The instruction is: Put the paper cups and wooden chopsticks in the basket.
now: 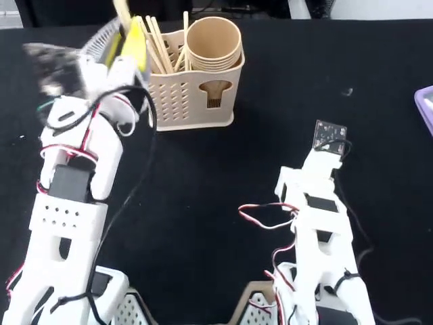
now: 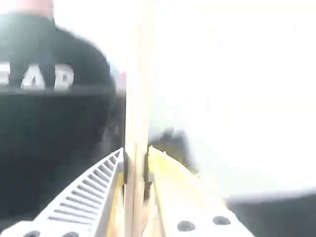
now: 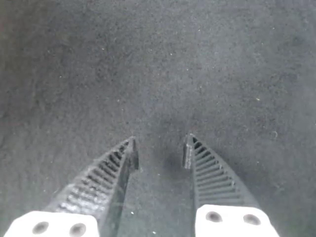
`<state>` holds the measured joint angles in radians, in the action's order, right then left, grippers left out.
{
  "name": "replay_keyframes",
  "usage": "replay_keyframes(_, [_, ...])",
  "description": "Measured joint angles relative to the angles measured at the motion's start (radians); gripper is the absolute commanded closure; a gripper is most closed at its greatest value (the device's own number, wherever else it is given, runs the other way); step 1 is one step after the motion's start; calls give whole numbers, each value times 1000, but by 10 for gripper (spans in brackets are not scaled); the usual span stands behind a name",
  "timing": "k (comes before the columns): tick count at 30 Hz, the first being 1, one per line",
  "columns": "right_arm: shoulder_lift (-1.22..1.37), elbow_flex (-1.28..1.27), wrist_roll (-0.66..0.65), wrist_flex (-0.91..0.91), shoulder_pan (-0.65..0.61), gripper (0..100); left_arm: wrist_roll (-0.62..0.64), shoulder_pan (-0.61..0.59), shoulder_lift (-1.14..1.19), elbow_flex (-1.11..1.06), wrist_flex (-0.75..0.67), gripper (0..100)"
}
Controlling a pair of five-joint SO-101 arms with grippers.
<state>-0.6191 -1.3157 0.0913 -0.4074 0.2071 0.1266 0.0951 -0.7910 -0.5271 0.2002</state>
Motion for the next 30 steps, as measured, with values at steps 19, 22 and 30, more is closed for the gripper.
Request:
replay_keyframes(19, [0,0,0,0,0,838,180,-29,537,183,-284,970])
replay_keyframes(22, [0,0,0,0,0,838,180,-29,592,186,-284,943])
replay_keyframes(30, [0,0,0,0,0,838,180,-29,571,195,-120,863])
